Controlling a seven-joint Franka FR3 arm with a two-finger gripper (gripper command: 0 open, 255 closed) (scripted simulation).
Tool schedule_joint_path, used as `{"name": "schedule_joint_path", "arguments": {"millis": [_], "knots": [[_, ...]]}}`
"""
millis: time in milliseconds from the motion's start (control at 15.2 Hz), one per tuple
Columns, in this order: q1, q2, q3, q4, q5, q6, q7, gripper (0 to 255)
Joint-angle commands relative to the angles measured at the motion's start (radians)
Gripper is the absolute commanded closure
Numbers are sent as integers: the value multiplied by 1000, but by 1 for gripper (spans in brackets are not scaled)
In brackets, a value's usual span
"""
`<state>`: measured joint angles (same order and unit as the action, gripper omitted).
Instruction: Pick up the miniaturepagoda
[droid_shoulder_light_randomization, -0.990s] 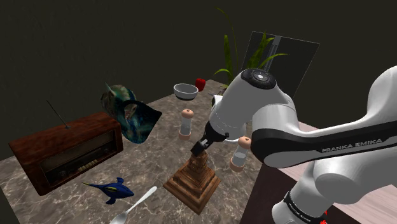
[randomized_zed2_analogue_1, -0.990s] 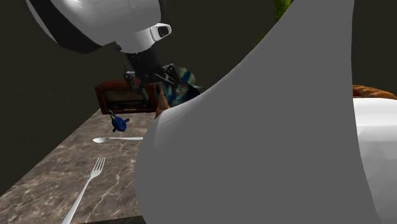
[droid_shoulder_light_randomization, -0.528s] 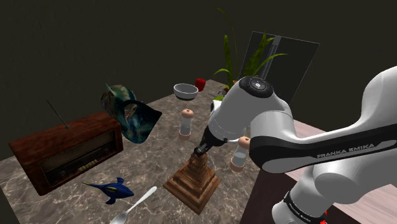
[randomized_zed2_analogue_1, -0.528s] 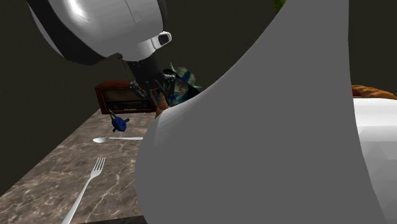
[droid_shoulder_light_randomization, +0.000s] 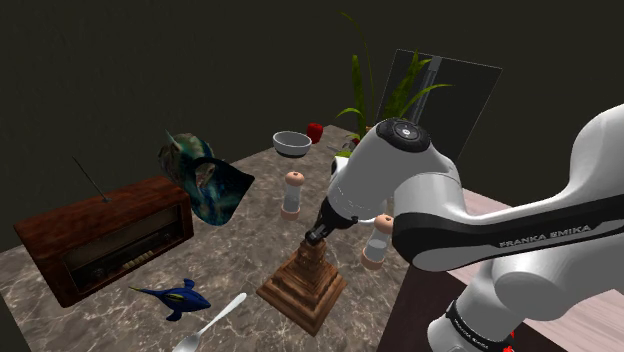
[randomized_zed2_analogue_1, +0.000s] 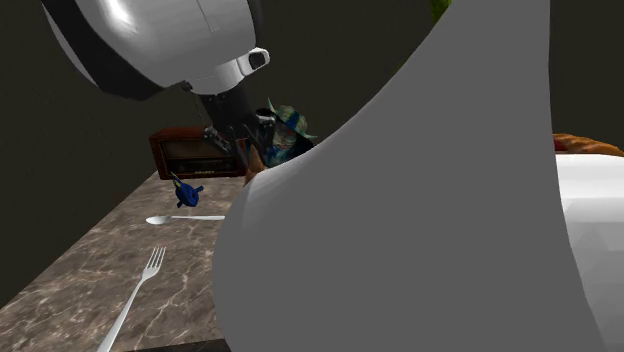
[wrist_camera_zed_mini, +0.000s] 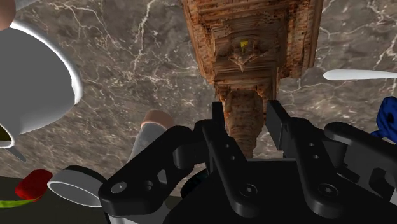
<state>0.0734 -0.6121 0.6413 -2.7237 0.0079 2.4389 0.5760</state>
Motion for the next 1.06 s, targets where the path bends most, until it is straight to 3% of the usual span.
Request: {"name": "schedule_joint_path", "arguments": {"millis": [0,990], "knots": [[4,-8,-10,11,3,-23,-10,255],[30,-85,-85,133,14,-217,-76,255]]}}
